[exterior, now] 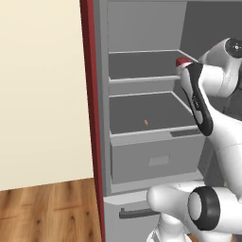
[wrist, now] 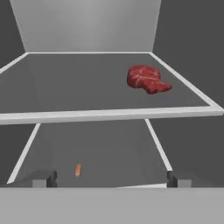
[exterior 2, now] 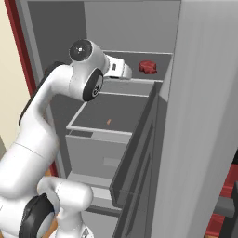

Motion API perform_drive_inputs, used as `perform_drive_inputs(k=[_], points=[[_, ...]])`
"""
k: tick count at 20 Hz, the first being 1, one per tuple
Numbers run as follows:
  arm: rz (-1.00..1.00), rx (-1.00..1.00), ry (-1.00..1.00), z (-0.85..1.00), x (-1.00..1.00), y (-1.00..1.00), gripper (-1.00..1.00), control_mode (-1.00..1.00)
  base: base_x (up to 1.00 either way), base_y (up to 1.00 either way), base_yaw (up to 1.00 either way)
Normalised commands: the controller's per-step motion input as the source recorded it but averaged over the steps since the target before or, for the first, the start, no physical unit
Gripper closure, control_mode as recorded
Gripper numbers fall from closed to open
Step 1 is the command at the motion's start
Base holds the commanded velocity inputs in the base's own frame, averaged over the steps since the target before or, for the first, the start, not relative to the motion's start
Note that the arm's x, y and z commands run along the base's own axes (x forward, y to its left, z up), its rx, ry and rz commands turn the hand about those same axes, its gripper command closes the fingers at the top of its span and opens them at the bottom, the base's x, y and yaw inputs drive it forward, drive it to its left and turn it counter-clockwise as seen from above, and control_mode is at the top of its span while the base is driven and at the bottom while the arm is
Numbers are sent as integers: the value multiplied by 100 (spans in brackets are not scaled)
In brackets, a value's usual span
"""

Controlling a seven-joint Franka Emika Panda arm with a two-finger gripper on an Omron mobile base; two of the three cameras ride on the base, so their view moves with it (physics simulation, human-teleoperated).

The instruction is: Move the sushi and pork chop from the top shelf to the second highest shelf to make space. Then, place the pitcher from the counter on the cleared top shelf.

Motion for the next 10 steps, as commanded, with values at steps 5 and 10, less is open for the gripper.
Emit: perform_drive_inputs(k=[5,10], points=[[0,-5,5,0,33,-36,-100,-100,0,0,0],[0,0,15,0,55,-25,-100,-100,0,0,0]])
